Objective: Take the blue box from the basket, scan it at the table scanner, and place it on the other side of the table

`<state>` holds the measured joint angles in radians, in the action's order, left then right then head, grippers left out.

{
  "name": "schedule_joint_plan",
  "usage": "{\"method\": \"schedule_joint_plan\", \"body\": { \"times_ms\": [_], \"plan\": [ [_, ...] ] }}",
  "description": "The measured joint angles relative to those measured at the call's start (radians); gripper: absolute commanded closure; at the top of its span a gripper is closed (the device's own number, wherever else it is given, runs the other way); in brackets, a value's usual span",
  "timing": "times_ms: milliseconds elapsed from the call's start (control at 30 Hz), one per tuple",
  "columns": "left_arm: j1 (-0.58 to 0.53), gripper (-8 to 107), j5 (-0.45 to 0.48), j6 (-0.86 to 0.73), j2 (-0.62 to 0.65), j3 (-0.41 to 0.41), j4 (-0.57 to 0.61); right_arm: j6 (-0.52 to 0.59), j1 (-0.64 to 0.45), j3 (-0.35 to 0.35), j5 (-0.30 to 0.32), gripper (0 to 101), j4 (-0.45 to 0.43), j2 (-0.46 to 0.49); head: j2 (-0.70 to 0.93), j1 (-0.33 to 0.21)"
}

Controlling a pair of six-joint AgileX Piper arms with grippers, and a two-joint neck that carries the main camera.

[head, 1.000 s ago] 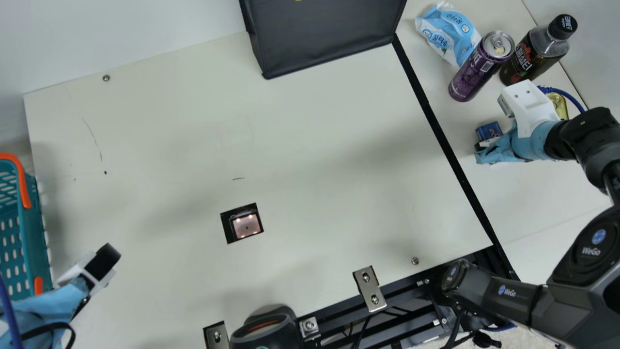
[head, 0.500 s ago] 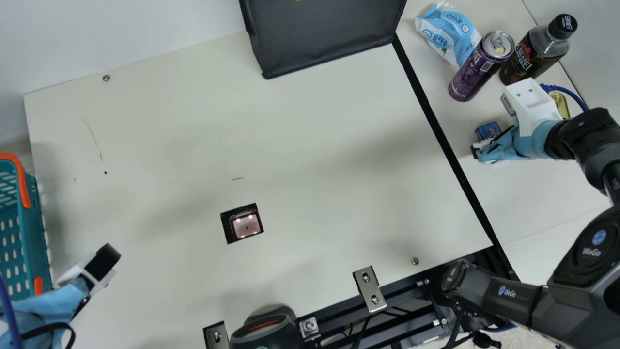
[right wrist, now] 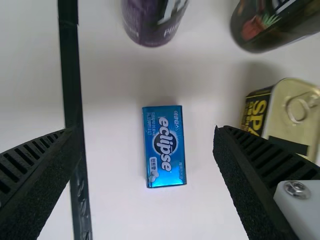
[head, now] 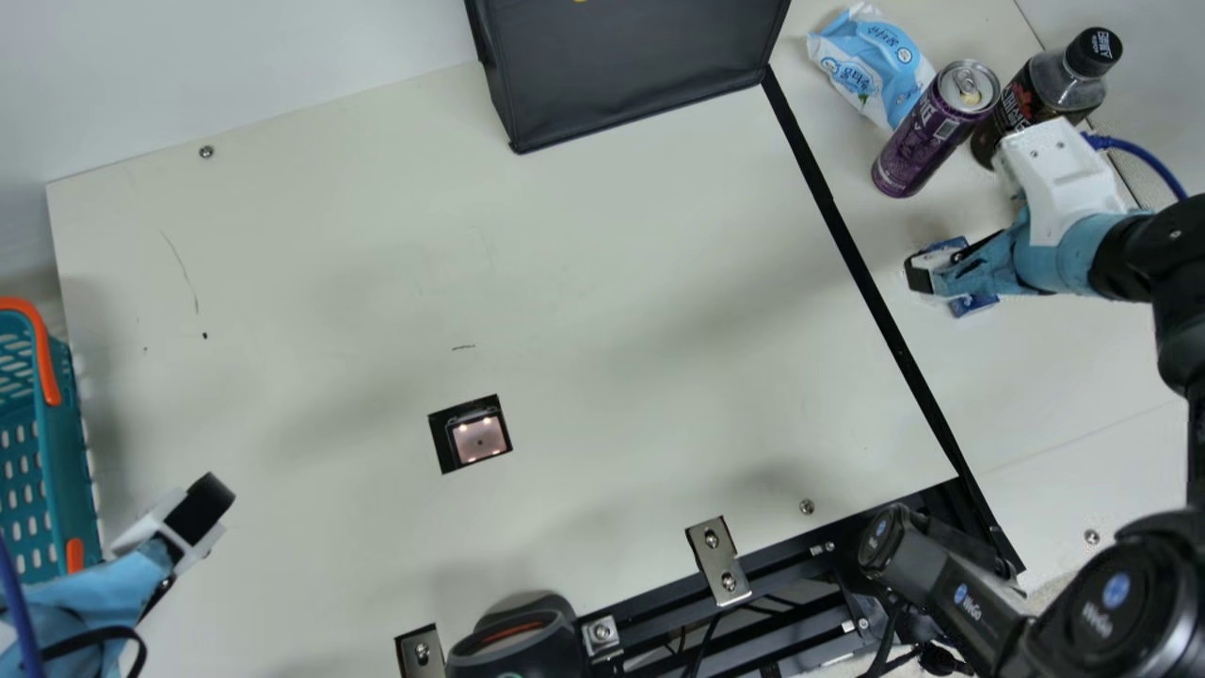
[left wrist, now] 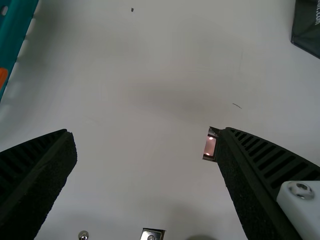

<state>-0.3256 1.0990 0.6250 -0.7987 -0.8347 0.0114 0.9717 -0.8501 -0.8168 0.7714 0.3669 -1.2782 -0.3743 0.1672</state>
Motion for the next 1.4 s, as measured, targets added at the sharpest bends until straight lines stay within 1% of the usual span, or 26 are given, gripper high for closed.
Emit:
{"method": "schedule_joint_plan", "body": {
  "times_ms": [200,367,500,700,767,867,933,1000,1067,1167,1267,1400],
  "plan": [
    [0.0,9,0.0,0.0,0.0,0.0,0.0,-0.104,0.041,-0.083,0.096,6,-0.036,0.098,0.0,0.002],
    [0.0,9,0.0,0.0,0.0,0.0,0.0,-0.204,0.093,-0.152,0.144,6,-0.085,0.16,0.0,0.002],
    [0.0,9,0.0,0.0,0.0,0.0,0.0,-0.312,0.156,-0.202,0.148,6,-0.15,0.201,0.0,0.0],
    [0.0,9,0.0,0.0,0.0,0.0,0.0,-0.494,0.285,-0.246,0.142,6,-0.298,0.245,0.0,0.002],
    [0.017,9,0.007,-0.017,0.002,-0.019,0.0,-0.53,0.305,-0.253,0.165,6,-0.321,0.257,0.011,0.002],
    [0.043,9,0.018,-0.071,0.007,-0.051,0.0,-0.547,0.345,-0.268,0.183,6,-0.331,0.286,0.071,0.0],
    [0.06,9,0.023,-0.109,0.009,-0.071,0.004,-0.563,0.38,-0.278,0.206,6,-0.299,0.304,0.117,0.002],
    [0.077,9,0.028,-0.142,0.011,-0.09,0.004,-0.591,0.412,-0.286,0.228,6,-0.289,0.32,0.161,0.002],
    [0.093,9,0.035,-0.18,0.013,-0.112,0.004,-0.618,0.448,-0.296,0.234,6,-0.31,0.34,0.206,0.0],
    [0.117,9,0.046,-0.231,0.017,-0.145,0.007,-0.665,0.498,-0.311,0.274,6,-0.319,0.364,0.279,0.002],
    [0.144,9,0.056,-0.283,0.02,-0.175,0.007,-0.711,0.554,-0.324,0.291,6,-0.326,0.39,0.339,0.002],
    [0.176,9,0.067,-0.355,0.025,-0.215,0.007,-0.767,0.619,-0.342,0.331,6,-0.338,0.424,0.344,0.0]
  ]
}}
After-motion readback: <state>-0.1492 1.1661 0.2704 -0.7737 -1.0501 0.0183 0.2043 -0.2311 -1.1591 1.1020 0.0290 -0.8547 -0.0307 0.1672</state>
